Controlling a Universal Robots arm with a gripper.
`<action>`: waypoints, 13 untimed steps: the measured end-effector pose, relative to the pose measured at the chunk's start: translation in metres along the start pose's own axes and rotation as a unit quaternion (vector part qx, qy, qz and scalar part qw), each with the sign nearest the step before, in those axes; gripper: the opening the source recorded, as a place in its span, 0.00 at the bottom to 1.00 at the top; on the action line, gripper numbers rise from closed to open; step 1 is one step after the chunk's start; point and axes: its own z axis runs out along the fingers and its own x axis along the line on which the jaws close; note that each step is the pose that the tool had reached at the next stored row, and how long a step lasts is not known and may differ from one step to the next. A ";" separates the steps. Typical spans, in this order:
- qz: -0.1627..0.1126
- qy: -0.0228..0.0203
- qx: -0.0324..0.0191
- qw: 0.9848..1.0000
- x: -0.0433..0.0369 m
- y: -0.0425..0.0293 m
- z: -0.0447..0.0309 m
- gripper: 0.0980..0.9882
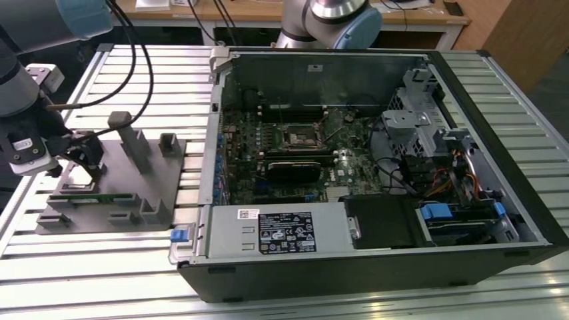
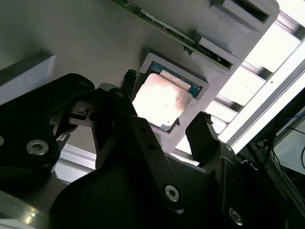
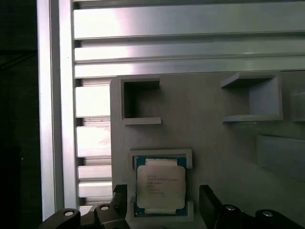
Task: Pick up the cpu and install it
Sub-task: 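Pick up the cpu and move it towards the insertion slot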
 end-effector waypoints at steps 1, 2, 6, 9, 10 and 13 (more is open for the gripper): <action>0.000 0.000 0.000 1.000 0.0000 0.0000 0.0013 0.68; 0.000 0.000 0.000 1.000 0.0000 -0.0001 0.0025 0.68; 0.000 0.000 0.000 1.000 0.0000 -0.0002 0.0062 0.66; 0.000 0.000 0.000 1.000 0.0000 -0.0003 0.0077 0.59; 0.000 0.000 0.000 1.000 0.0000 -0.0003 0.0081 0.59; 0.000 0.000 0.000 1.000 0.0000 -0.0002 0.0093 0.59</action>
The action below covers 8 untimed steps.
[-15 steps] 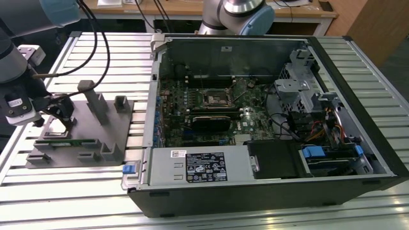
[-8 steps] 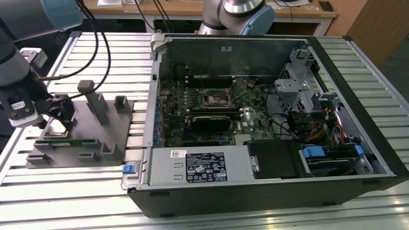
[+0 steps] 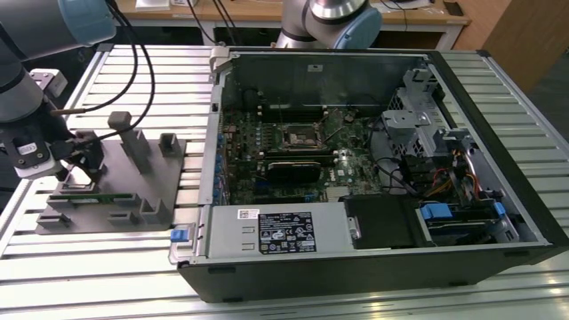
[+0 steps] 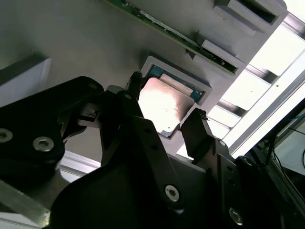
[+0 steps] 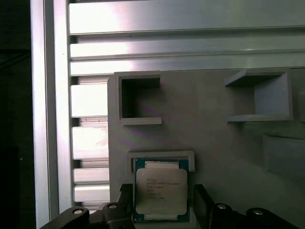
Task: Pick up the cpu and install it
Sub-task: 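Pick up the cpu and move it towards the insertion slot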
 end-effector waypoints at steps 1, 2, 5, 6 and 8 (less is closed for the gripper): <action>0.000 0.000 0.000 1.000 -0.0001 0.0002 0.0004 0.59; 0.000 0.000 0.000 1.000 -0.0001 0.0003 0.0008 0.59; 0.000 0.000 0.000 1.000 0.0000 0.0004 0.0023 0.59; 0.000 0.000 0.000 1.000 0.0000 0.0003 0.0028 0.59; 0.000 0.000 0.000 1.000 0.0000 0.0003 0.0037 0.59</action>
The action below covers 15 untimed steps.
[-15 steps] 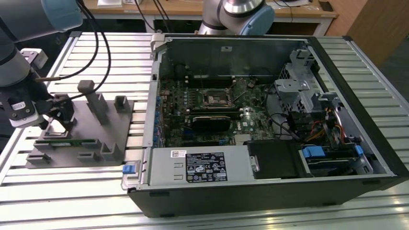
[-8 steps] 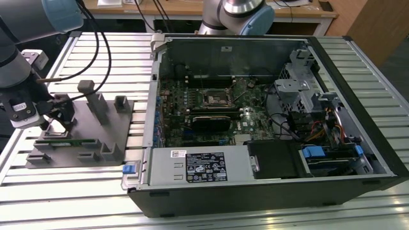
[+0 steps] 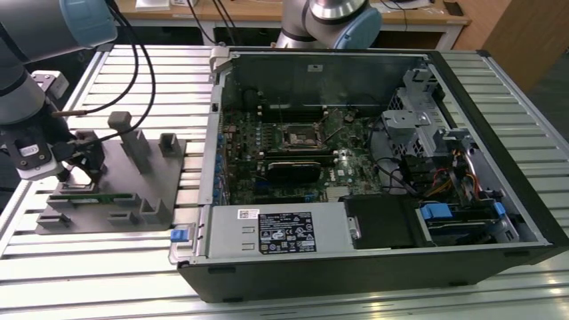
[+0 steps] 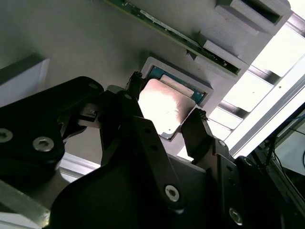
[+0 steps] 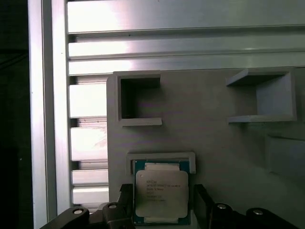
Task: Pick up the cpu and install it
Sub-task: 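Pick up the cpu and move it towards the insertion slot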
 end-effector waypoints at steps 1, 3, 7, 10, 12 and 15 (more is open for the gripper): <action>0.000 0.000 0.000 1.000 0.0000 0.0000 0.0000 0.59; 0.000 0.000 0.000 1.000 0.0000 0.0000 0.0001 0.57; 0.000 0.000 -0.002 1.000 -0.0001 0.0001 -0.0009 0.49; 0.000 0.000 -0.002 1.000 0.0000 0.0002 -0.0036 0.49; 0.000 0.000 -0.002 1.000 0.0000 0.0002 -0.0059 0.49; 0.000 0.000 -0.002 1.000 0.0000 0.0003 -0.0105 0.49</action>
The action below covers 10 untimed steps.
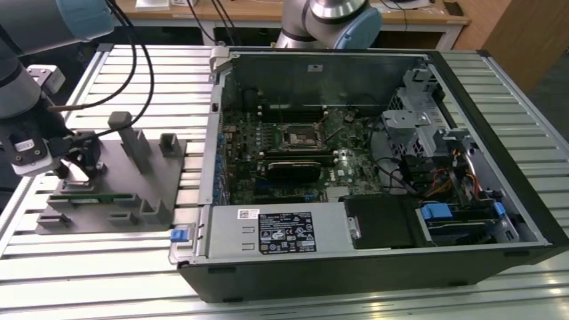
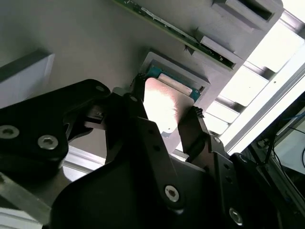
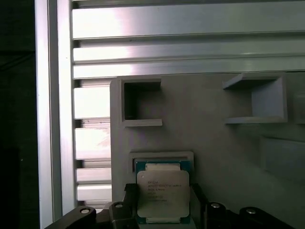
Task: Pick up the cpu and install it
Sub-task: 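Pick up the cpu and move it towards the insertion slot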
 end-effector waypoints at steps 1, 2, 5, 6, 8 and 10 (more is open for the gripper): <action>0.000 0.000 0.000 1.000 0.0000 0.0001 -0.0018 0.49; 0.000 0.000 0.000 1.000 0.0000 0.0001 -0.0035 0.49; 0.000 0.000 0.000 1.000 0.0000 0.0004 -0.0097 0.49; 0.000 0.000 0.000 1.000 0.0000 0.0005 -0.0120 0.49; 0.000 0.000 0.000 1.000 0.0000 0.0007 -0.0169 0.49; 0.000 0.000 0.000 1.000 0.0000 0.0008 -0.0218 0.49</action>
